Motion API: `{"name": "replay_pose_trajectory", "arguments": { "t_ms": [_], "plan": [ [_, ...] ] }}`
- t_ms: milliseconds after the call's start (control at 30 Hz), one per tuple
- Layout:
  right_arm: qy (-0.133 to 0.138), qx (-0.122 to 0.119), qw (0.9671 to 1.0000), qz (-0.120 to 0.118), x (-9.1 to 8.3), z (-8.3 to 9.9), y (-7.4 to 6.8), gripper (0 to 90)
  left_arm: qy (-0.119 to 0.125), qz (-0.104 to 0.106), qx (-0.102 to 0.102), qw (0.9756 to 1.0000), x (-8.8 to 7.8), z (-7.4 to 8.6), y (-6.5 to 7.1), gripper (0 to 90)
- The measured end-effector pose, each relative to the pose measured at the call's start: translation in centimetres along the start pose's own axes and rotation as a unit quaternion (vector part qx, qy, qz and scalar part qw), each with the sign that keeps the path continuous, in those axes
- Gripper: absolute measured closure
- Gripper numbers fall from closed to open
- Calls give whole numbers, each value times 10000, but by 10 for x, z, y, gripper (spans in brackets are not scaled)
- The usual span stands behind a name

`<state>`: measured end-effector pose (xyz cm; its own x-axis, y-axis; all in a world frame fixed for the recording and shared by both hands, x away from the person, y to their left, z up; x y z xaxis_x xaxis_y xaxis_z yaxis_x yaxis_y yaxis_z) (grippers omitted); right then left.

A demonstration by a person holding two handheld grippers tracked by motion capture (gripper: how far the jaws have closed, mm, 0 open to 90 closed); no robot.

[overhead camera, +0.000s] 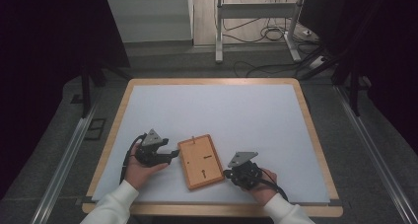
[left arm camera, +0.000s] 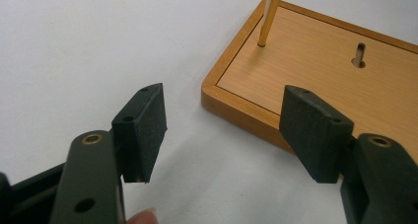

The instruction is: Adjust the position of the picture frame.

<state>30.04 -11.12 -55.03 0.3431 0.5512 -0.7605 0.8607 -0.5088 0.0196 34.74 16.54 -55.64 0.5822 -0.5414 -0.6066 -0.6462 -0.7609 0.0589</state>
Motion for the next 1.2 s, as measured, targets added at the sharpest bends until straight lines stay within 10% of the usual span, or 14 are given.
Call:
{"name": "replay_pose_trajectory", "arguments": {
  "t_ms": [200, 400, 700, 933, 1200],
  "plan": [
    [131, -6, 9999, 77, -5, 1, 10, 898, 24, 9, -2, 10000, -2, -1, 0, 343],
    [579, 664, 9956, 316, -35, 24, 51, 884, 33, 36, 63, 10000, -3, -1, 2, 343],
    [735, 1216, 9864, 821, -52, 52, 71, 433, -23, 79, -61, 9999, -9, 4, -1, 363],
    [742, 1259, 9843, 988, -50, 53, 74, 303, -272, 348, 11, 9990, -15, 8, -2, 879],
    [728, 1277, 9844, 964, -49, 51, 72, 284, -740, 331, 297, 9963, 7, 13, 5, 900]
  ]
}}
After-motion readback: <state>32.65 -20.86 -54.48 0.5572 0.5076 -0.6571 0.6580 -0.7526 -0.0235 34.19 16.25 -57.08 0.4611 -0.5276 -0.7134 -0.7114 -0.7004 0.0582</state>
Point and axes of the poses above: each handheld gripper's, and its own axes: x roughly forward along the jaws, z roughly out of its underside, y roughly to its right, the point moved 5 cm from there along x, roughly forward along the jaws
